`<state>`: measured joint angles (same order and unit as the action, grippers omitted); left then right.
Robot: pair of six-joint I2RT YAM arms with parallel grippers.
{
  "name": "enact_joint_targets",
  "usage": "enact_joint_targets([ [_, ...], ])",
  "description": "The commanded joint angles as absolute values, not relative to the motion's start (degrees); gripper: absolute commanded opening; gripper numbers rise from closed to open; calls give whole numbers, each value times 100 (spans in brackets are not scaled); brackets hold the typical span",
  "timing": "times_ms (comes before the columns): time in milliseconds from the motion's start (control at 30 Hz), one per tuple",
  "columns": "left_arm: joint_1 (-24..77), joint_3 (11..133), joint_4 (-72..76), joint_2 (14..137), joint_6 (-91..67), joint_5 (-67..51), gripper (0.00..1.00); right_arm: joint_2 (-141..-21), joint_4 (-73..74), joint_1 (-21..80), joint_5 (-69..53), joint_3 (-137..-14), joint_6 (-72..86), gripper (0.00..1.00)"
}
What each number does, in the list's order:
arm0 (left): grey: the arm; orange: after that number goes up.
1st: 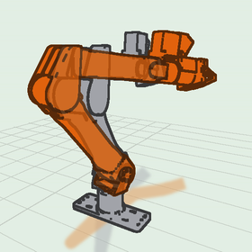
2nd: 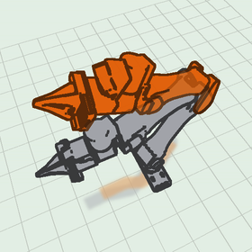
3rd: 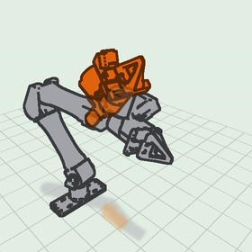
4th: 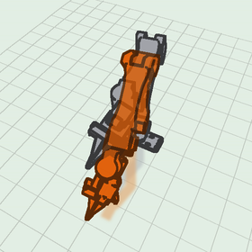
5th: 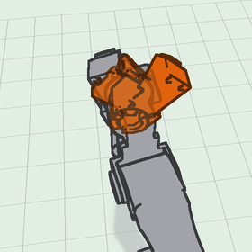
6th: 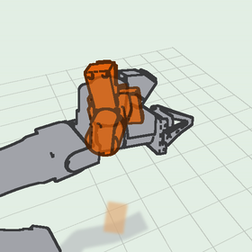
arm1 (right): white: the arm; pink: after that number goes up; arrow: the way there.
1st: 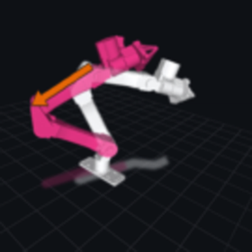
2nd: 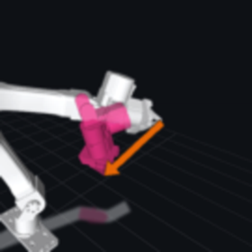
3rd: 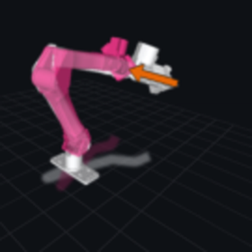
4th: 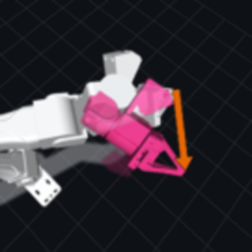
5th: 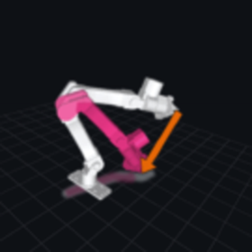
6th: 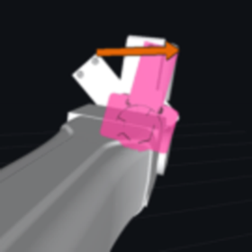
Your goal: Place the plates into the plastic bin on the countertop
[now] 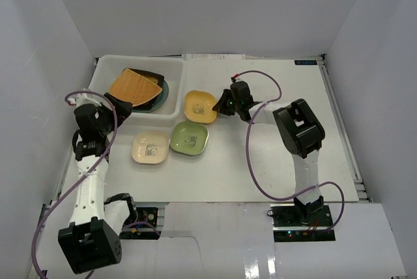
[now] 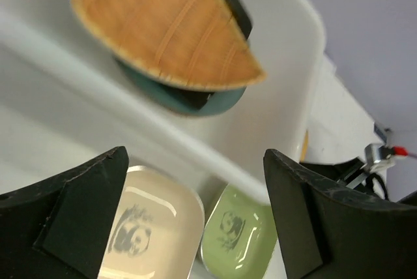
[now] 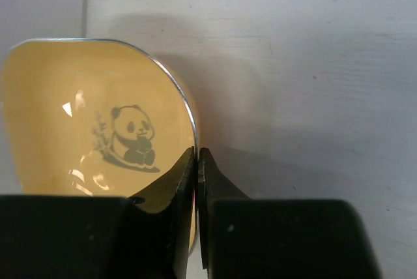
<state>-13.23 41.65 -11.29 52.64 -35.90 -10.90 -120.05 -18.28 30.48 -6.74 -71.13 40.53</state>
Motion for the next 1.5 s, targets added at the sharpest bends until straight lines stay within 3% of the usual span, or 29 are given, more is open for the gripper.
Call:
enact_joint_targets([
  [0,-1336,3859,-1915,4774,-3357,-1352,94,-11567,-2161,2989,-317,-6874,4078,8],
  [100,-1327,3499,-2415,4334,-3349,-1354,81,-11040,-2259,2875,-176,-6584,4026,8],
  [200,-1179,3191,-2873,3956,-3619,-908,77,-10216,-2303,2734,-27,-6347,3842,8],
  [367,-879,3226,-3164,4138,-4034,-71,78,-9589,-2050,2716,53,-6626,3411,8],
  [500,-861,3112,-3515,4430,-4805,562,77,-9781,-1530,3066,-36,-7662,3077,8],
  [600,-861,2875,-3411,4377,-5150,729,79,-10343,-1231,3383,158,-8742,2944,8],
  [767,-861,2541,-3007,4491,-5150,783,89,-11810,-669,3910,281,-11062,2971,8],
  [933,-861,2172,-2559,4912,-5124,440,89,-13559,-360,4262,606,-13485,3032,8],
  [1167,-782,1952,-2092,5158,-5019,141,86,-14430,-1195,4798,1239,-13586,3050,8],
  [1300,-782,1820,-1925,5124,-4984,9,76,-14625,-1265,4878,1467,-13755,3181,8],
  [1367,-782,1811,-1925,5080,-4957,9,64,-14599,-1292,4913,1538,-13668,3164,10],
  [1400,-782,1811,-1925,5037,-4948,9,59,-14529,-1309,4922,1555,-13510,3181,16],
  [1433,-774,1802,-1925,5027,-4948,9,48,-14494,-1318,4913,1521,-13404,3190,22],
  [1467,-782,1802,-1925,5019,-4940,17,42,-14432,-1336,4913,1512,-13290,3217,37],
])
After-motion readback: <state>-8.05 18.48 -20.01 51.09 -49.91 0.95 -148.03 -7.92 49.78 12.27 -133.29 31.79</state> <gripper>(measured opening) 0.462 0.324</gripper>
